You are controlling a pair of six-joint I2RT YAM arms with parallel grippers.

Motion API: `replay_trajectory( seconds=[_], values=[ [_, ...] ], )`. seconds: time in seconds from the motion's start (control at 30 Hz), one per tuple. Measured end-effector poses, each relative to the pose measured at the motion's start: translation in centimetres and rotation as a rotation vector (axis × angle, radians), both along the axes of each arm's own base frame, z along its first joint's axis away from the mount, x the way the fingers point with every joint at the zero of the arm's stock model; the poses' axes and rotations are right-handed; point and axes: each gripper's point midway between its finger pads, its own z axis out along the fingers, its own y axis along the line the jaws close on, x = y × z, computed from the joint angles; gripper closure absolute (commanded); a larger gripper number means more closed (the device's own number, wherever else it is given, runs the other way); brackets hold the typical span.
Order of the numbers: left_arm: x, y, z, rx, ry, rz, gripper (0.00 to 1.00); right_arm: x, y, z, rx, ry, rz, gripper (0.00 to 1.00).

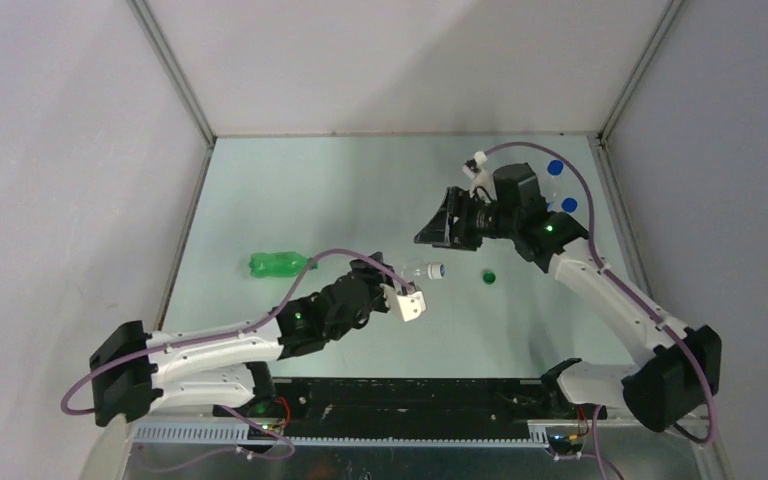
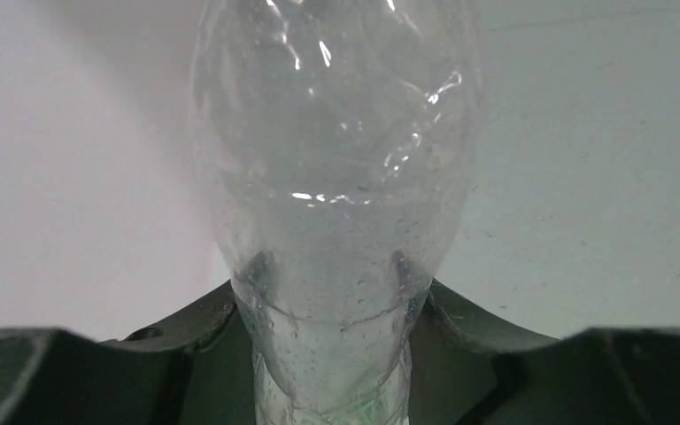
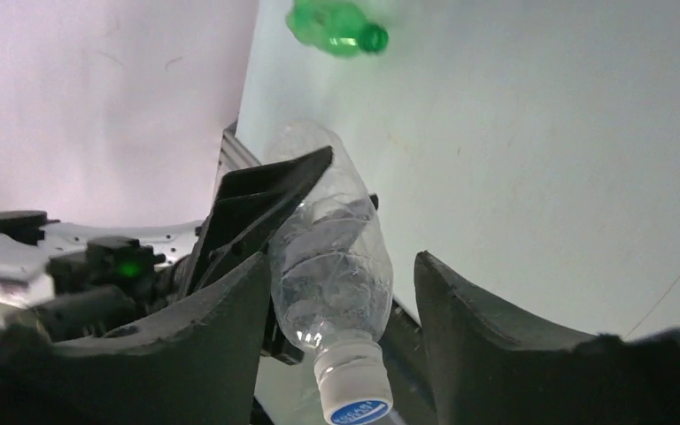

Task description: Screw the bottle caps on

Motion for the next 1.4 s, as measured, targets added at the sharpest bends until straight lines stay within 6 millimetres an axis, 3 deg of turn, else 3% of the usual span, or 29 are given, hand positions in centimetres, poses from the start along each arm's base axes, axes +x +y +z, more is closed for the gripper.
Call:
replay_trajectory(
  seconds=[0.23, 0.47, 0.67, 0.87, 1.17, 1.4],
  values=[
    [0.1, -0.6, -0.3, -0.073, 0.232, -0.122, 1.00, -0.2, -1.4, 5.6, -0.018, -0.518, 0.134, 0.30],
    [-1.7, -1.4, -0.6, -0.094, 0.496, -0.276, 1.00, -4.8, -2.7, 8.0, -0.068, -0.978, 0.467, 0.34],
    [-4.2, -2.0, -0.7, -0.106, 0.673, -0.408, 1.00, -8.5, -3.5, 7.1, -0.110, -1.240, 0.733, 0.36],
    [-6.0, -2.5, -0.8, -0.104, 0.784, -0.479, 1.00, -10.2, -3.5, 5.8, -0.118, -1.344, 0.887, 0.41],
    [-7.4, -2.7, -0.9, -0.110, 0.841, -0.527, 1.00, -11.1, -2.1, 3.5, -0.123, -1.342, 1.023, 0.48],
    [-7.6, -2.7, -0.9, -0.110, 0.852, -0.533, 1.00, -10.7, -1.9, 2.3, -0.167, -1.325, 1.050, 0.66]
  ],
)
